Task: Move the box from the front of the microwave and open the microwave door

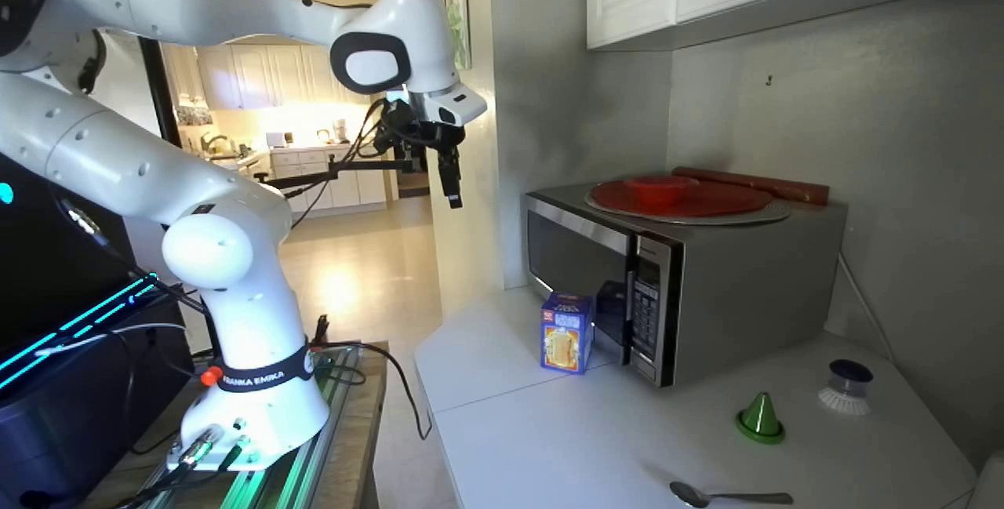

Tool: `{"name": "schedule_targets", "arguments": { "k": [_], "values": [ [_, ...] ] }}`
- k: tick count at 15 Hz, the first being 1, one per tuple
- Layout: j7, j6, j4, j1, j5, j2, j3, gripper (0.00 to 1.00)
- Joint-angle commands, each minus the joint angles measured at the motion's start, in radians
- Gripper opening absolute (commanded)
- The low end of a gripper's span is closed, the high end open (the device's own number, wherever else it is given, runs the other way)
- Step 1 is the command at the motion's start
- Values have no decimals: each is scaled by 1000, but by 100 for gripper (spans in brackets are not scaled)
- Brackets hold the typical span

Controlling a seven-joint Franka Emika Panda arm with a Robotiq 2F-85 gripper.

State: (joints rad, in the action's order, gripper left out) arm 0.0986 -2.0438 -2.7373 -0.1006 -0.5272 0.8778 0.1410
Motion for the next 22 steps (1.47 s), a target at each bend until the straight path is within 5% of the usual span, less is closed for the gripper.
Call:
{"name": "schedule_targets", "arguments": {
  "k": [1,6,11,12,13,22],
  "values": [
    [79,-176,58,-49,-66,-188,65,100],
    [173,-486,130,-53,-12,-420,128,100],
    [259,-610,163,-21,147,-582,144,100],
    [271,-636,164,-16,184,-615,143,81],
    [295,-673,162,-7,226,-651,147,72],
    [535,-889,179,39,641,-843,198,8]
  ]
}}
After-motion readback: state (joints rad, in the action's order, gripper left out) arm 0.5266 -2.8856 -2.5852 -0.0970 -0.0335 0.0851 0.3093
